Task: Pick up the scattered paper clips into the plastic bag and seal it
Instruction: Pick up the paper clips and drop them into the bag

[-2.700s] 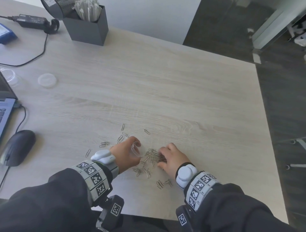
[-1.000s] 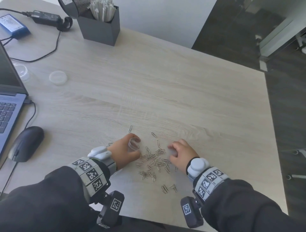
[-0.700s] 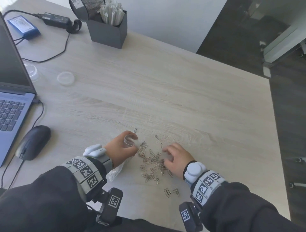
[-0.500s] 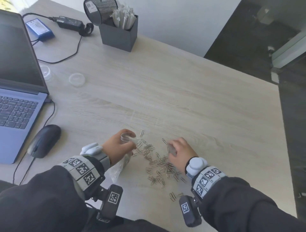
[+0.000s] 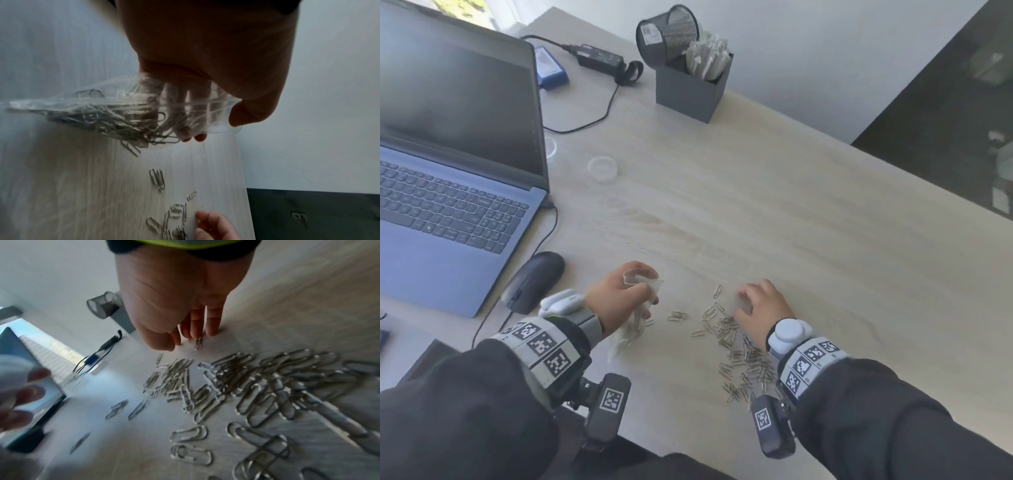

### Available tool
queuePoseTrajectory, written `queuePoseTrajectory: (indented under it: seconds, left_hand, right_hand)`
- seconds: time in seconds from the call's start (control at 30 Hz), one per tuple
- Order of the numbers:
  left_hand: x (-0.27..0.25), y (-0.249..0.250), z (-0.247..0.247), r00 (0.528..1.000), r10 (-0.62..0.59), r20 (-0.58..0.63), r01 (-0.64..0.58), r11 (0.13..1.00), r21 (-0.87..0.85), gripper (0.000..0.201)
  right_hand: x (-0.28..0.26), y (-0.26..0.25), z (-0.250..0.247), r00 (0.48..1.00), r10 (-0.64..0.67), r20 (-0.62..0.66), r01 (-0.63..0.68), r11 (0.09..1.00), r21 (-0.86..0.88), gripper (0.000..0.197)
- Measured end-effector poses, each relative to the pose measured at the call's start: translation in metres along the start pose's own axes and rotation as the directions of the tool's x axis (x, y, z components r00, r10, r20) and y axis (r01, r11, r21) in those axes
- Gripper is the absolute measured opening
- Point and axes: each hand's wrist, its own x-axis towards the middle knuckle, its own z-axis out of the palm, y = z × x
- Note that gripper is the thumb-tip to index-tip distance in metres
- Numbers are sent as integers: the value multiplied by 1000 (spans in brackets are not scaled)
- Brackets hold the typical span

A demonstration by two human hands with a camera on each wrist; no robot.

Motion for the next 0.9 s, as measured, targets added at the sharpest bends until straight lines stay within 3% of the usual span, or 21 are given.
queuePoseTrajectory:
  seconds: [0.13,0.2,0.33,0.43,0.57,0.63,0.77,0.9]
  left_hand:
    - [0,-2,-20,999,-6,-48,7,1000,14,36]
    - [0,-2,-25,998,-3,-65,6,999,32,36]
    - [2,-5,-40,996,19,-89,-14,998,61,26]
    - [4,-6,-42,995,42,-90,-33,995,96,24]
    - [6,-6,-44,995,46,-90,-37,994,98,25]
    - [7,-6,-45,996,47,-81,-39,995,94,24]
    - [8,-6,-45,997,50,-52,-44,993,106,28]
    - [11,-10,-46,997,60,-50,-53,989,137,30]
  right_hand:
    - [3,-25,7,981,-164,107,163,987,12,19]
    - [4,-30,9,979,-189,74,187,982,32,17]
    - [21,-46,13,992,-83,-91,83,997,-6,28]
    - [28,-59,15,999,-29,-19,28,998,-60,30]
    - [27,-81,27,959,-246,143,257,964,-63,18]
    - [26,-88,30,932,-291,215,311,948,-65,19]
    - [29,-97,32,925,-358,129,366,930,-40,17]
    - [28,-118,44,858,-476,192,499,862,-91,25]
